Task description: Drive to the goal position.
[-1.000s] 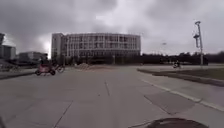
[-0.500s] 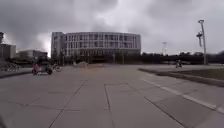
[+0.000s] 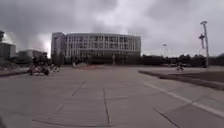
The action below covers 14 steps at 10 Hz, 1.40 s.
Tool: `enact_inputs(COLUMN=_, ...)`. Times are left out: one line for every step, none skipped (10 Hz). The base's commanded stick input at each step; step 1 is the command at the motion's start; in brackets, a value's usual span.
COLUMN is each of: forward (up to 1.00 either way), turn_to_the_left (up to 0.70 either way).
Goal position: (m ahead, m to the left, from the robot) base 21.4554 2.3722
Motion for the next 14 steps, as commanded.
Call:
enact_inputs(forward=0.67, turn_to_the_left=-0.03)
enact_inputs(forward=0.67, turn_to_the_left=-0.03)
enact_inputs(forward=0.67, turn_to_the_left=-0.06)
enact_inputs(forward=0.67, turn_to_the_left=-0.07)
enact_inputs(forward=0.67, turn_to_the_left=-0.07)
enact_inputs(forward=0.67, turn_to_the_left=-0.08)
enact_inputs(forward=0.67, turn_to_the_left=-0.06)
enact_inputs(forward=0.67, turn_to_the_left=0.00)
enact_inputs(forward=0.67, turn_to_the_left=0.06)
enact_inputs(forward=0.67, turn_to_the_left=0.06)
enact_inputs(forward=0.67, turn_to_the_left=0.06)
enact_inputs(forward=0.67, turn_to_the_left=0.06)
enact_inputs(forward=0.67, turn_to_the_left=0.03)
enact_inputs(forward=0.67, turn_to_the_left=-0.02)
